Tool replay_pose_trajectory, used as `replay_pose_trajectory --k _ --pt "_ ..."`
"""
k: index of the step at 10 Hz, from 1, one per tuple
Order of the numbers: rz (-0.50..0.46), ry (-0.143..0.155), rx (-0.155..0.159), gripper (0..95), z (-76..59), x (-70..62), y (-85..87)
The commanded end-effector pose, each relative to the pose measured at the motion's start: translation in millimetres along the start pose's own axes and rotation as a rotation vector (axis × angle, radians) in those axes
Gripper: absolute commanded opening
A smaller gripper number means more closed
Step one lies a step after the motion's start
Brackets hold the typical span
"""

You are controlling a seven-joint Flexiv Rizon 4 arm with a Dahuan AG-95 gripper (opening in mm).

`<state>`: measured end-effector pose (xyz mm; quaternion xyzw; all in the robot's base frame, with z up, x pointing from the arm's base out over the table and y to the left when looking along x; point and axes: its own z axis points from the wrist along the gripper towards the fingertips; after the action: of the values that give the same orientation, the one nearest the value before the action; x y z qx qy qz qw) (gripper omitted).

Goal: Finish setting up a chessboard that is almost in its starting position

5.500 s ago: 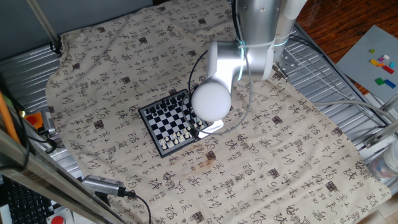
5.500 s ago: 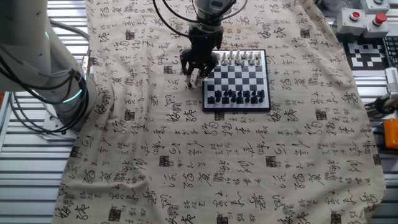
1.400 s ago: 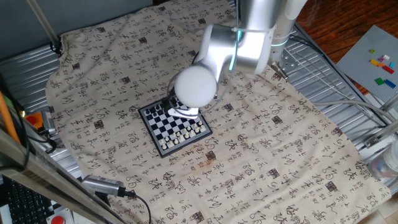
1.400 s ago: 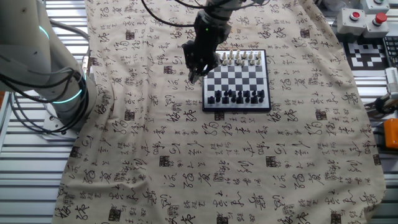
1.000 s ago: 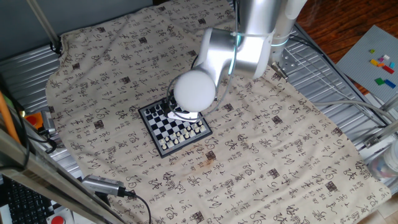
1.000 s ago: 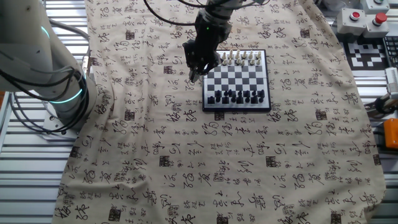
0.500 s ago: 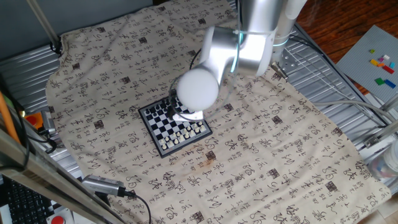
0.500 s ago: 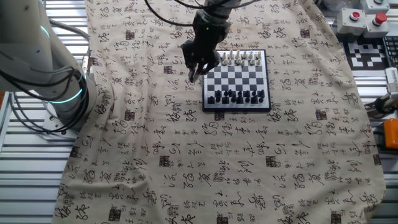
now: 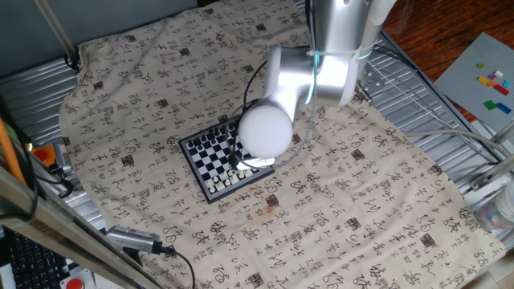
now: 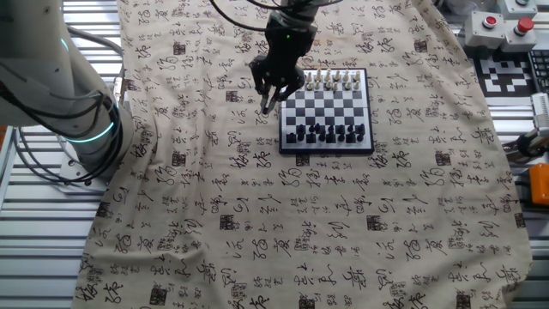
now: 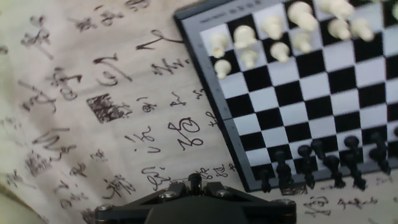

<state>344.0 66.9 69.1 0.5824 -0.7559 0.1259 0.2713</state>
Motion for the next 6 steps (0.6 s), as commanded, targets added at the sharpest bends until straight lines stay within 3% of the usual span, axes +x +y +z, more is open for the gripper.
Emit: replay_pose_trajectory --k 1,6 --pt "0.019 -0.002 0.012 0.0 -0.2 3.2 -0.6" --pt "0.210 -0.028 -0.009 0.0 -5.9 11.3 -1.2"
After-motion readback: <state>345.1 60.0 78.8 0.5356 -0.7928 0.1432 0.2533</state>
